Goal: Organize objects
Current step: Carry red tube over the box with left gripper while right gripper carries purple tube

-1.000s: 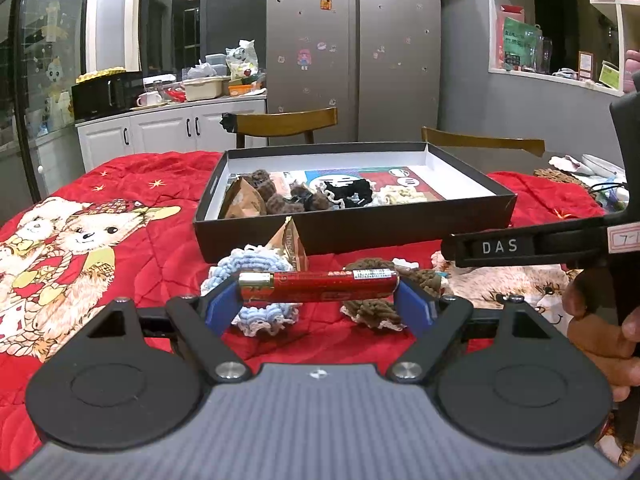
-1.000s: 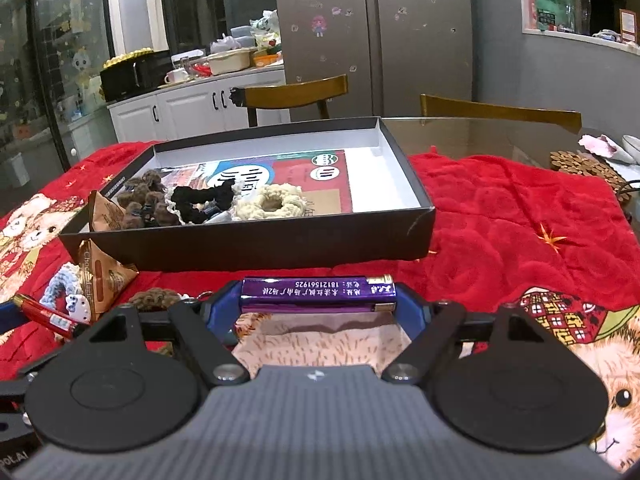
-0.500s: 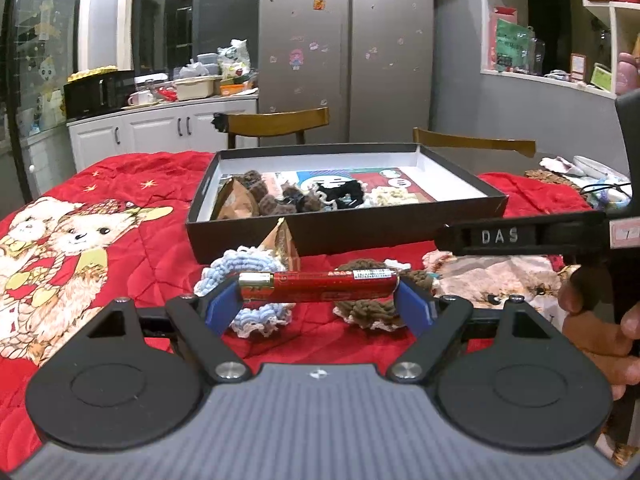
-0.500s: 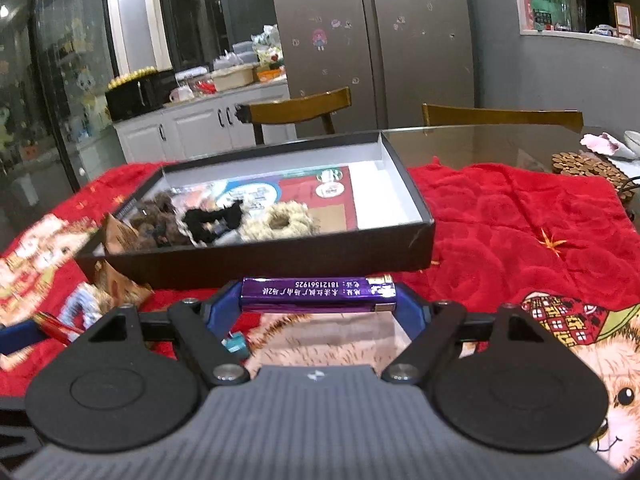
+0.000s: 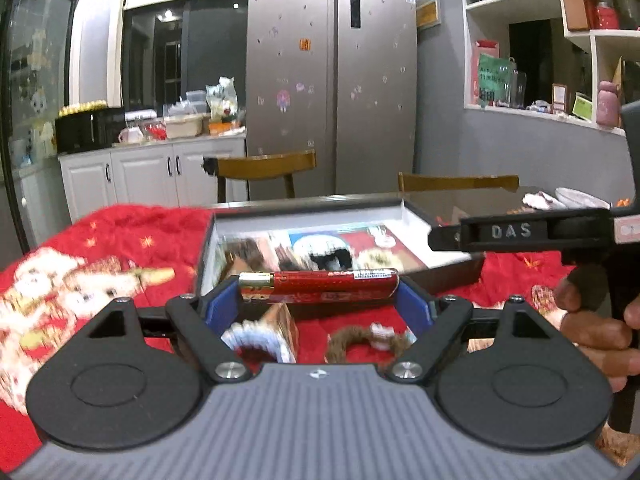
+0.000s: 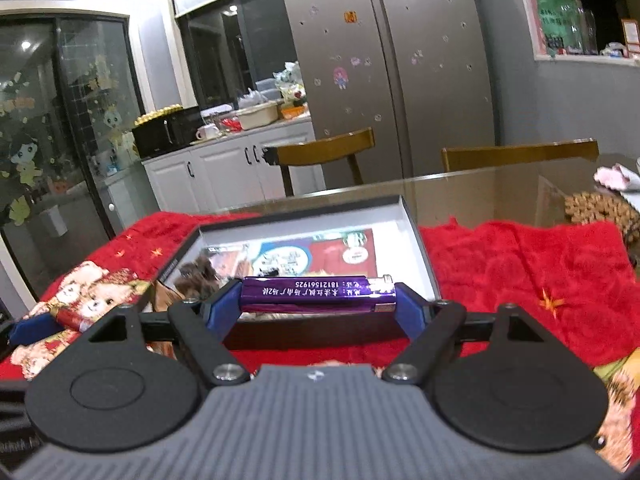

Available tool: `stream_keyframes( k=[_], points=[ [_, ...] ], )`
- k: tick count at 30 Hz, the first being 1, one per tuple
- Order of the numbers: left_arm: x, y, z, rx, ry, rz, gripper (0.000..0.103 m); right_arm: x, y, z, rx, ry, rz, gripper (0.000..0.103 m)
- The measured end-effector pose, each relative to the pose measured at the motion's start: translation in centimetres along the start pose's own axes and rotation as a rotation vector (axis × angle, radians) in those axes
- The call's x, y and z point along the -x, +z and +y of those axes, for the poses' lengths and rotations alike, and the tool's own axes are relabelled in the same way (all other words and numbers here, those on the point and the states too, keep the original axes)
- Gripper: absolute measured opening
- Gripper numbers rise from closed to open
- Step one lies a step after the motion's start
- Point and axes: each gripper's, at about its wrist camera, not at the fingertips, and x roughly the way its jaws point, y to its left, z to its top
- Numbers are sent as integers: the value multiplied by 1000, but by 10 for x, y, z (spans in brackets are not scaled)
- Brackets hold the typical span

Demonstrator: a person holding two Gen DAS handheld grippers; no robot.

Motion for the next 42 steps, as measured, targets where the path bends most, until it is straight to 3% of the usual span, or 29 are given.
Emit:
stream_keyframes(
  k=[9,13,19,24,31,34,40,42],
  points=[
    [13,65,17,41,12,-74,85,21,52,6,-31,89,-59,80],
    [23,100,27,73,-23,-116,85,30,78,8,-29,116,-100,81],
    [19,145,31,43,3,-147,85,12,114,12,-42,63,-42,81],
    [-16,177,36,47,-77,-90,85,-27,130,5,-96,59,52,81],
    [-97,190,44,97,-97,45,85,-91,132,-17,-190,44,200,81],
    [-135,186,52,140,-144,116,85,-121,126,-21,-196,7,245,81],
    [-195,156,64,174,-141,207,85,-167,100,-34,-234,-4,340,80],
    [-220,146,67,162,-155,290,85,-181,91,-37,-238,-27,378,80]
  ],
)
